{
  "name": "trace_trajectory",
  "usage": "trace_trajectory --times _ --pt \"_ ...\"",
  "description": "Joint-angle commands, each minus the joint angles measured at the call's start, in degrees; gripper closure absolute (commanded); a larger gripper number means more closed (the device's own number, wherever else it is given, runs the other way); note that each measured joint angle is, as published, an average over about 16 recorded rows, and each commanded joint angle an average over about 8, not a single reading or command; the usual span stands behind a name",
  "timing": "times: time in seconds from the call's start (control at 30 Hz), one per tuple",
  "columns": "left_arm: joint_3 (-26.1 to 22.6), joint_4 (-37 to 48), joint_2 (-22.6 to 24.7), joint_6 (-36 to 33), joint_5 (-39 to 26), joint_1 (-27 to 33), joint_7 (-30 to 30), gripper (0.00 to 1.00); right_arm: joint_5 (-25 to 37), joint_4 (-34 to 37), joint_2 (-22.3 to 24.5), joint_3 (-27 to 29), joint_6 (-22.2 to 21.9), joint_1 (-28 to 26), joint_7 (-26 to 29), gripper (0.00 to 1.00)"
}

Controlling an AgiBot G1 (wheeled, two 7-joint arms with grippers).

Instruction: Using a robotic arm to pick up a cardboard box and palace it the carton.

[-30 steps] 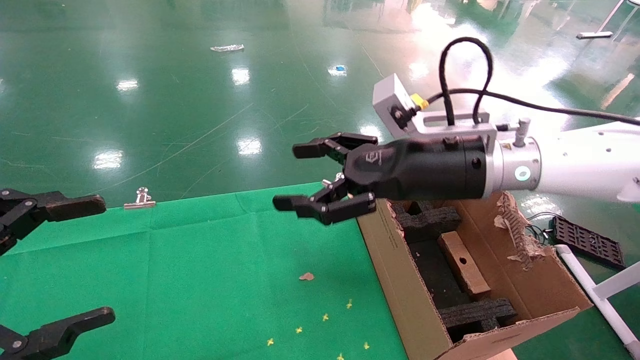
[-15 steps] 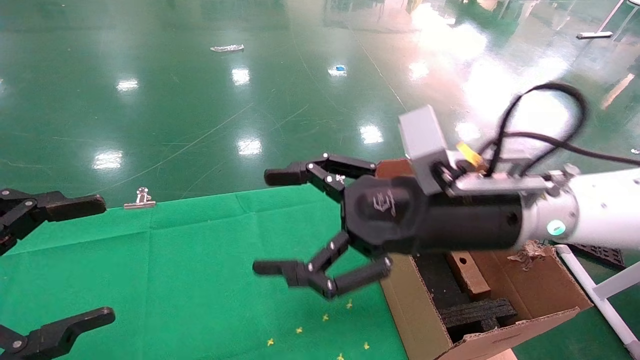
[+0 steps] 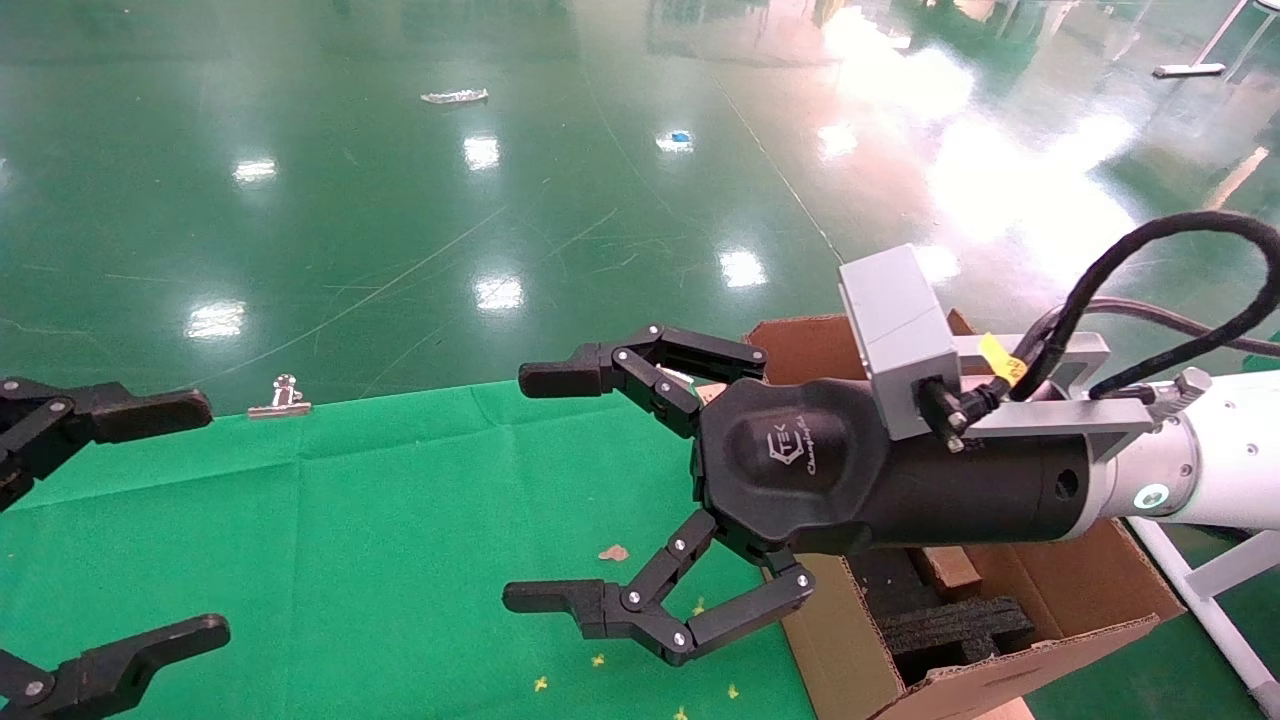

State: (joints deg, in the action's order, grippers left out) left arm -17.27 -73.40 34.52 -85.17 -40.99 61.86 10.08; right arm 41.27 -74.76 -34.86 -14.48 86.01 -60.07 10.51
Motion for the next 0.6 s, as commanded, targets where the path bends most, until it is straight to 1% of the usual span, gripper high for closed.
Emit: trace_trajectory --times 0.03,0.6 --pt "0.0 0.0 0.0 0.0 0.0 0.0 0.0 0.0 0.08 0.26 -0.01 -0.3 -0.04 -0.29 0.05 0.0" --pt "0.0 0.0 0.0 0.0 0.0 0.0 0.0 0.0 0.51 1.04 -0.1 -1.33 -0.28 -1.28 0.21 0.0"
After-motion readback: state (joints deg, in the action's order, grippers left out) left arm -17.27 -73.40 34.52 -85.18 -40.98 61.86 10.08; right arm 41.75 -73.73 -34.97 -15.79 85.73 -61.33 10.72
